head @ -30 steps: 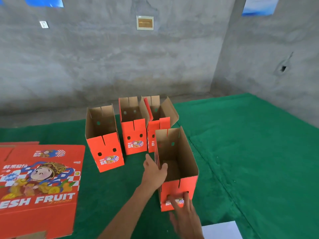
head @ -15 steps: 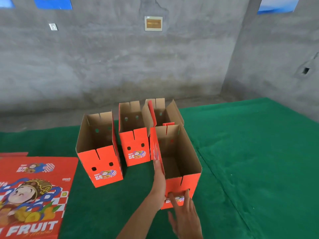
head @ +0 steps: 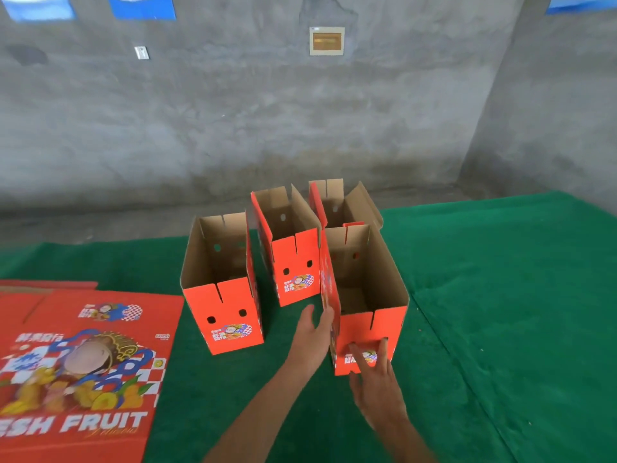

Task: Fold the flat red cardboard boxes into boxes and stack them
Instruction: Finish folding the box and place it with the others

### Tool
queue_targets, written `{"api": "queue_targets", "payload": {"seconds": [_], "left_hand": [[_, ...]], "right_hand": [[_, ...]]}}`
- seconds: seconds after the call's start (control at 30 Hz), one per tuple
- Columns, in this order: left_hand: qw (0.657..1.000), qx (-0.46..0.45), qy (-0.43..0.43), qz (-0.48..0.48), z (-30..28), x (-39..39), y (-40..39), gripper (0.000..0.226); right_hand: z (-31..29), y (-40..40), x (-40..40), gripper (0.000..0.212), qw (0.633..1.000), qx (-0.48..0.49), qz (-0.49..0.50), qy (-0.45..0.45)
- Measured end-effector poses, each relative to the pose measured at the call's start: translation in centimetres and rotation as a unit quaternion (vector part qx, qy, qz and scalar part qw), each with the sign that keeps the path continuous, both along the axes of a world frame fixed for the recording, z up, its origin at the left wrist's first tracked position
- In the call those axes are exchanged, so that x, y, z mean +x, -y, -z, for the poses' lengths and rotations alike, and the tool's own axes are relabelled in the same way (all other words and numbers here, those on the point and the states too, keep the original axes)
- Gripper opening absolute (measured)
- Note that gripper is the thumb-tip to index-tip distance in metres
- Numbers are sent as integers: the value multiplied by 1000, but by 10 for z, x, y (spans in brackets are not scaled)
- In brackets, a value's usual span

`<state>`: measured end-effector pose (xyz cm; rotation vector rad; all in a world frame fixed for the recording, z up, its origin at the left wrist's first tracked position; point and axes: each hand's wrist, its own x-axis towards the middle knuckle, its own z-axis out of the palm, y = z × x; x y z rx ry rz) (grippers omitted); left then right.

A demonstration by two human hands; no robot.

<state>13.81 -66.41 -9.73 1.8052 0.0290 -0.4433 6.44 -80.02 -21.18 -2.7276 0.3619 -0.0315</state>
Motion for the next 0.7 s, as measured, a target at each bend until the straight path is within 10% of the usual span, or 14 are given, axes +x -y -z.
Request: {"api": "queue_targets", "payload": {"seconds": [0.13, 0.3, 0.47, 0.57, 0.7], "left_hand": [[973, 164, 157, 38, 9, -42, -108, 61], [821, 492, 291, 0, -12, -70, -258, 57], [752, 634, 159, -90, -46, -81, -411, 79], [772, 627, 53, -87, -56, -85, -486, 94], [789, 611, 35, -50, -53, -102, -545, 99]], "right_hand": [[-15, -31, -21, 47, 991, 103, 57, 64], [-39, -129, -35, 46, 981, 185, -30, 44], [-65, -280, -30, 59, 920, 359, -103, -120], [-70, -344, -33, 38, 851, 497, -94, -145], [-66, -376, -33, 24, 862, 495, -41, -104]]}}
